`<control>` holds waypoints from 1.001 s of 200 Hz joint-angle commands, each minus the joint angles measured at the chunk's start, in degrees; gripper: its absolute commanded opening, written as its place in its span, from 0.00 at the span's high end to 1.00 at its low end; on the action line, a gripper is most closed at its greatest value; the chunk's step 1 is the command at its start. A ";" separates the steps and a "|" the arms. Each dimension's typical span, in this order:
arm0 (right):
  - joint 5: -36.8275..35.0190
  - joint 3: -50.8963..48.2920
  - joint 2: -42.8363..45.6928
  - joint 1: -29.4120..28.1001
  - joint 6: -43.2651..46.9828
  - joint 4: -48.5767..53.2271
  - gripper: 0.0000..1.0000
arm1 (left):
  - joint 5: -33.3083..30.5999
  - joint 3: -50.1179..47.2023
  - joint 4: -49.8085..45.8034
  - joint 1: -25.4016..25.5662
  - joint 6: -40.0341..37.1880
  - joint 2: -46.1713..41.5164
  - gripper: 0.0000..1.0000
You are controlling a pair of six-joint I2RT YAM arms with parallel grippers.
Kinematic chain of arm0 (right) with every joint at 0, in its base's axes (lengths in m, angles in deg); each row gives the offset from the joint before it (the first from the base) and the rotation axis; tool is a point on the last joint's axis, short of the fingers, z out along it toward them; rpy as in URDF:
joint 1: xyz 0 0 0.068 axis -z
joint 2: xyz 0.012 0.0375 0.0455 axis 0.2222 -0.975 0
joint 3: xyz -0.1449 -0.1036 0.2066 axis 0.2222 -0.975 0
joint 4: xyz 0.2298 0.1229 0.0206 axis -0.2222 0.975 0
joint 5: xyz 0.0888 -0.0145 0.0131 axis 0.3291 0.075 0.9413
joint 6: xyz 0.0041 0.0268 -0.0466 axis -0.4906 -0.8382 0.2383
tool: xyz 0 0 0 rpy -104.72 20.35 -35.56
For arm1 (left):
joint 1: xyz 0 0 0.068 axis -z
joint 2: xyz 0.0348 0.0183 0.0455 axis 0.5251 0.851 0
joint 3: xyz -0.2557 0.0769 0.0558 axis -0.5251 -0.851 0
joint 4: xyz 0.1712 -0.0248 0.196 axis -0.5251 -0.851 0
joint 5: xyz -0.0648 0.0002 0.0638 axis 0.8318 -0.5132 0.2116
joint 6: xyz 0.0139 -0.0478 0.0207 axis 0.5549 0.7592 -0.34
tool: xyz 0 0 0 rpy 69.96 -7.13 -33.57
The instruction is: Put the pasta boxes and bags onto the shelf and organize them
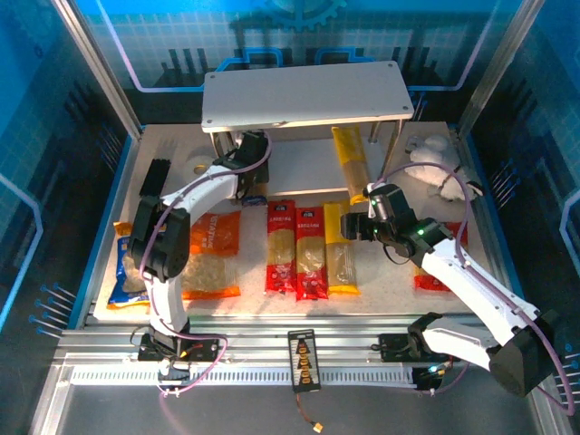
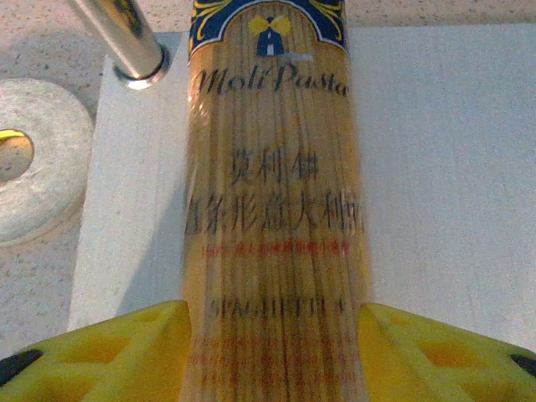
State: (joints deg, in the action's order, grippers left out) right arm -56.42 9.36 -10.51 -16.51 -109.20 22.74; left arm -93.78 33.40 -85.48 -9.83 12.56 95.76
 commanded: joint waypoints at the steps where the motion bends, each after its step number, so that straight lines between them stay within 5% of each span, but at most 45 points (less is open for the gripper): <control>1: -0.07 -0.78 1.07 -0.89 -0.51 2.72 0.13 | 0.29 -6.76 3.38 3.32 -0.43 -8.60 0.45; 89: 3.31 -5.51 -3.96 -3.76 -3.57 3.73 0.13 | -8.30 -31.97 0.03 25.01 9.77 -35.17 0.45; 200: 5.08 -4.16 -22.11 -6.97 -5.44 -3.36 0.08 | -6.25 -48.09 -3.99 31.48 24.90 -50.28 0.43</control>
State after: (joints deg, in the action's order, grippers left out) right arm -51.90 4.07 -29.77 -22.65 -113.57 20.77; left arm -99.84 -12.61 -88.54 21.38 33.76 46.60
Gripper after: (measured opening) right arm 0.921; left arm 0.566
